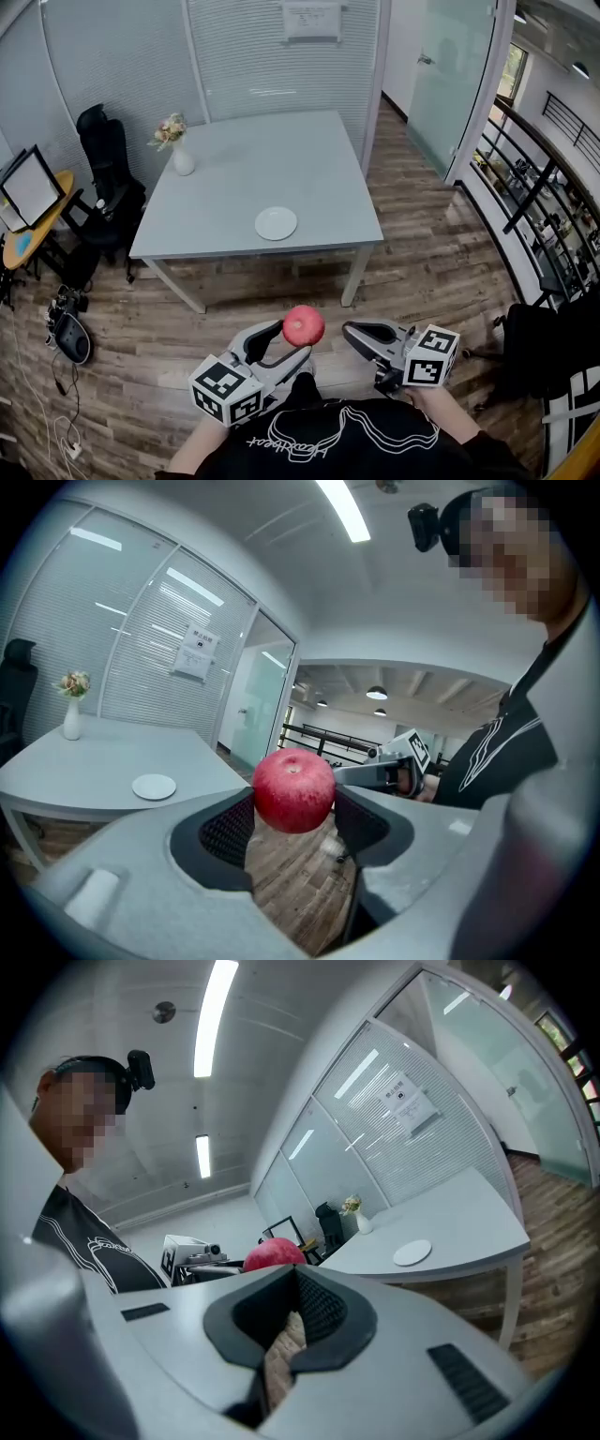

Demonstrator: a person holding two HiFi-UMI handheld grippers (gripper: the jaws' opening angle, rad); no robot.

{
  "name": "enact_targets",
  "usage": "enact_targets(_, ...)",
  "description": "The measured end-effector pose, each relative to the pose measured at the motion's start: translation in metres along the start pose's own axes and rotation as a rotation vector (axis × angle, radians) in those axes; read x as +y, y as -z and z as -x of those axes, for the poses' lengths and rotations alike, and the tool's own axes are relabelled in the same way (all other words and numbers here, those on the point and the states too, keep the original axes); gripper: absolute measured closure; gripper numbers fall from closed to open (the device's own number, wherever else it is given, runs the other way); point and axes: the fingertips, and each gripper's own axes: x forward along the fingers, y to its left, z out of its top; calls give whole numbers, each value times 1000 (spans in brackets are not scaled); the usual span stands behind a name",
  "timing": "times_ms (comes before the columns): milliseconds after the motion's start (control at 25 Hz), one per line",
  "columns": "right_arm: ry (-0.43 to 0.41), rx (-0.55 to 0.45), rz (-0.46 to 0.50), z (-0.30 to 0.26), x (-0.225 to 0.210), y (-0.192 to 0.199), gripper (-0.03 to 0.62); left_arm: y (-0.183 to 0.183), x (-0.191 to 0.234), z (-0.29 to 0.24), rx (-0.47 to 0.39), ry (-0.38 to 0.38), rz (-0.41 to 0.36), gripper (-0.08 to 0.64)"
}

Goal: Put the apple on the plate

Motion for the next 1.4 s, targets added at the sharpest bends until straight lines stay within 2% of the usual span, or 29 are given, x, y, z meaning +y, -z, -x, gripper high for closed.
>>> enact_targets(360, 30, 3, -32, -41, -66, -39, 583, -29, 74, -48, 26, 5, 14, 285)
enact_targets(680, 60, 4, -51, -78, -120, -68, 583, -47, 138, -87, 61, -13, -24, 285)
enact_targets(1040, 91, 19, -69, -119, -173, -85, 583, -53, 214, -117, 85, -34, -5, 285)
enact_targets(1400, 135, 39, -60, -147, -220, -96, 583, -60, 267, -147, 94, -43, -8, 285)
